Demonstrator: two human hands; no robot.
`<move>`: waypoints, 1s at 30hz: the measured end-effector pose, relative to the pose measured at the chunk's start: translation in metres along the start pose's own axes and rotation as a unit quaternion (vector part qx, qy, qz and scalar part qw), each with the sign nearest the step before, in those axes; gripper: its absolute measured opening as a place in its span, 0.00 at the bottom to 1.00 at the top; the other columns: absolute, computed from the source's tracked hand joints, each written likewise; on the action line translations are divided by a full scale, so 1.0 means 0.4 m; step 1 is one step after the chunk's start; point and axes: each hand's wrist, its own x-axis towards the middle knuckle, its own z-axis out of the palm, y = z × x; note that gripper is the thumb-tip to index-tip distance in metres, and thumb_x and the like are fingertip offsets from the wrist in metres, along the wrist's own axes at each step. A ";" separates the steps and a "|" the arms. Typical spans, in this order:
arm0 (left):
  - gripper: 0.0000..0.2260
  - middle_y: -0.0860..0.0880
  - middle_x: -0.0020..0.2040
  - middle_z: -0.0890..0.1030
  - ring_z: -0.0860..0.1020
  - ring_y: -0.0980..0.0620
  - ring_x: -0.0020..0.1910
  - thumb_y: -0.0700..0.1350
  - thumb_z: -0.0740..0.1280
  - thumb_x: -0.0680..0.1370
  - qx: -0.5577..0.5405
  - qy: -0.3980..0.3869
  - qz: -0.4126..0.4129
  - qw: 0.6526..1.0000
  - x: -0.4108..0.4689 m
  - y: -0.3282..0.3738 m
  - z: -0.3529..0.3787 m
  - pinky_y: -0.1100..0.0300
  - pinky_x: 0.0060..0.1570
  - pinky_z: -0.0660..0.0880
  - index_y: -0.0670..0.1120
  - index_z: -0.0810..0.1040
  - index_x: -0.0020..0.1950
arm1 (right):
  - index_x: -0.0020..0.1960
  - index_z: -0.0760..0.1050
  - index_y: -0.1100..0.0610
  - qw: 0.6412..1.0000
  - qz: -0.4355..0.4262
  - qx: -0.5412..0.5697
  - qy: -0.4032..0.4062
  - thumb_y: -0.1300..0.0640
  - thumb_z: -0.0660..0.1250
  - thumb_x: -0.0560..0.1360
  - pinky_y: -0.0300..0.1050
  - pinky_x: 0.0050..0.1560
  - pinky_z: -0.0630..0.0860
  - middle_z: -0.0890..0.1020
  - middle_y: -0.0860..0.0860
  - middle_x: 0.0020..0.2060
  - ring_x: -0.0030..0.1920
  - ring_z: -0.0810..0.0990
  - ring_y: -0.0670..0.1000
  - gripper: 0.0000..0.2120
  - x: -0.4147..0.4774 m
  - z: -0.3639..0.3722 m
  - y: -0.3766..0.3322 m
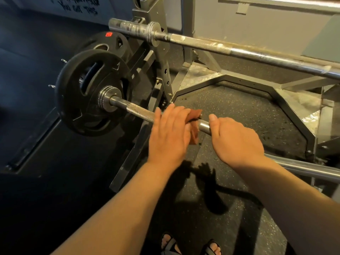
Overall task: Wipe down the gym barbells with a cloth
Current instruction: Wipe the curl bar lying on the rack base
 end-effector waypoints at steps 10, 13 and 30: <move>0.15 0.50 0.64 0.75 0.59 0.46 0.79 0.46 0.52 0.85 -0.073 0.095 -0.128 0.985 0.024 0.132 0.059 0.43 0.80 0.39 0.47 0.75 0.63 | 0.62 0.73 0.48 0.999 0.005 -0.037 0.032 0.40 0.36 0.82 0.61 0.69 0.68 0.80 0.47 0.57 0.64 0.76 0.53 0.29 -0.052 0.025 0.077; 0.17 0.49 0.70 0.73 0.57 0.46 0.81 0.46 0.51 0.84 -0.082 0.037 -0.045 0.995 0.002 0.155 0.066 0.47 0.80 0.38 0.46 0.73 0.68 | 0.60 0.74 0.47 0.999 0.012 -0.016 0.039 0.40 0.37 0.83 0.59 0.68 0.69 0.81 0.47 0.57 0.62 0.77 0.52 0.28 -0.044 0.025 0.067; 0.16 0.50 0.64 0.76 0.61 0.47 0.79 0.46 0.50 0.85 -0.112 0.004 -0.007 0.994 0.000 0.206 0.085 0.45 0.81 0.42 0.47 0.76 0.64 | 0.63 0.74 0.48 0.999 0.024 -0.035 0.024 0.42 0.37 0.83 0.61 0.74 0.63 0.79 0.46 0.63 0.70 0.73 0.51 0.29 -0.069 0.012 0.141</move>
